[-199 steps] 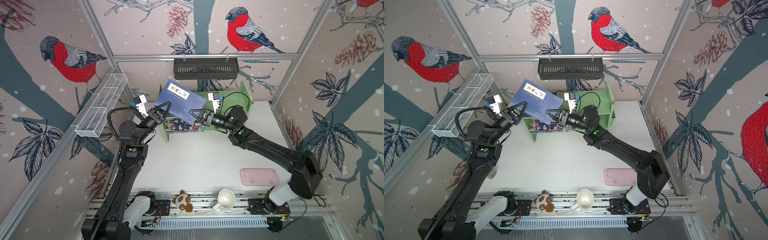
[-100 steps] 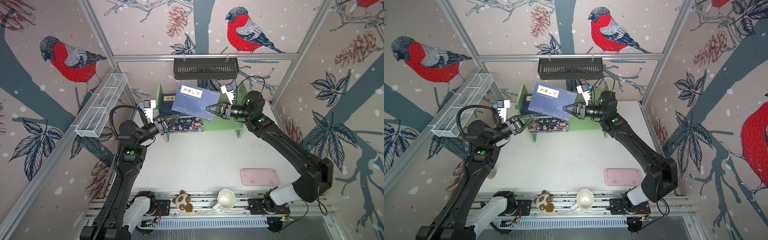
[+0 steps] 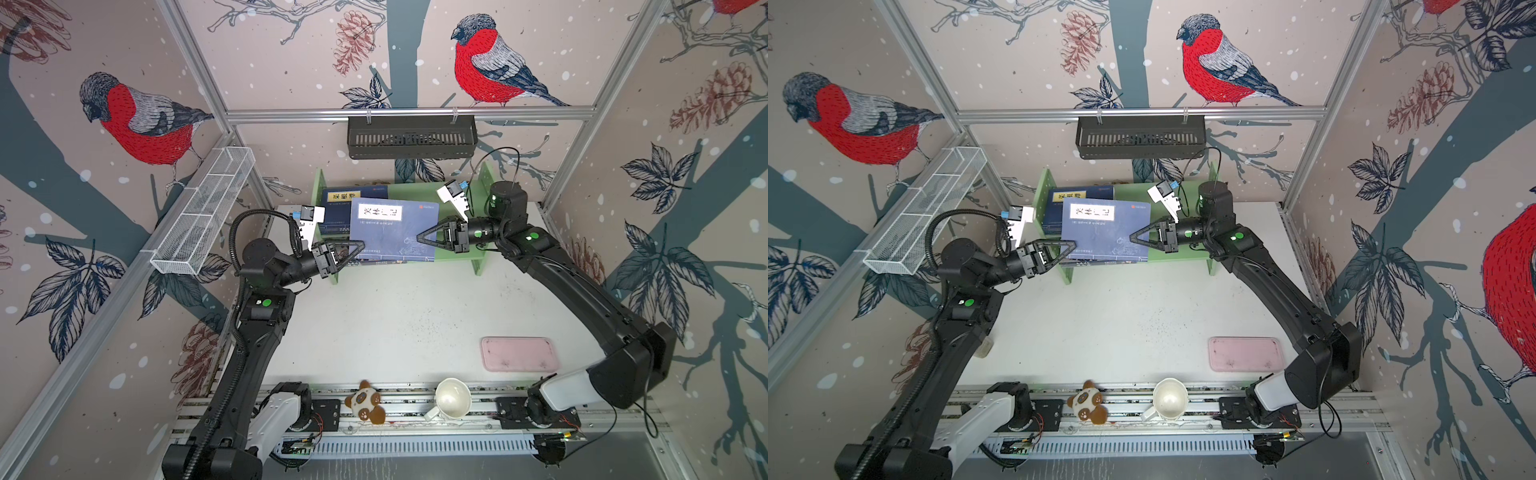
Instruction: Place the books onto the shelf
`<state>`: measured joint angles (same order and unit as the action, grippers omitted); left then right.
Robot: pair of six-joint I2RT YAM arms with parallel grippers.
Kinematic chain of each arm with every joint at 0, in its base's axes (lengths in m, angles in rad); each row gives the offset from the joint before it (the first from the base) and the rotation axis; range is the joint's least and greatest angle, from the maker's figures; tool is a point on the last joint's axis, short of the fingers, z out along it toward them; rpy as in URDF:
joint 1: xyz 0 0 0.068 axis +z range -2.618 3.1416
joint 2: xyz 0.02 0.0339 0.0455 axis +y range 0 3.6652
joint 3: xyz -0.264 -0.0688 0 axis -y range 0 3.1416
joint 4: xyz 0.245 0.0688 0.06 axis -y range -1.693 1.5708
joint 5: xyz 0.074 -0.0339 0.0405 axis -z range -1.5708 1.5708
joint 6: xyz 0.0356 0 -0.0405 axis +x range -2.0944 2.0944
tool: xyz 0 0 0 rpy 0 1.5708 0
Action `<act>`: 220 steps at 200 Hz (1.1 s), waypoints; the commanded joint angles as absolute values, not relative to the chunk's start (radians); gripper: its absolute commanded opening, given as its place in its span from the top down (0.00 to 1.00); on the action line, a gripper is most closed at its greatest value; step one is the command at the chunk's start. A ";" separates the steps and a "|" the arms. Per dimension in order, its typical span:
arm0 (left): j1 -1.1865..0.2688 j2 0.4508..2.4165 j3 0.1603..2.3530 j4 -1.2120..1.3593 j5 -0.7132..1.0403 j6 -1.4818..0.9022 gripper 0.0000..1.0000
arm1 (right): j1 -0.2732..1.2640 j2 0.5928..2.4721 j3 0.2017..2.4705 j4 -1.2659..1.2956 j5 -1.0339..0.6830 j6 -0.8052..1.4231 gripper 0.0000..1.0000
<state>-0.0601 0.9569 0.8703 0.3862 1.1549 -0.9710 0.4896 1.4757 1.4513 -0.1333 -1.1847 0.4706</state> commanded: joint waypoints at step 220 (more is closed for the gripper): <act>-0.054 1.034 0.982 0.256 0.993 -0.836 1.00 | 0.471 1.538 1.457 0.143 -1.098 0.750 0.98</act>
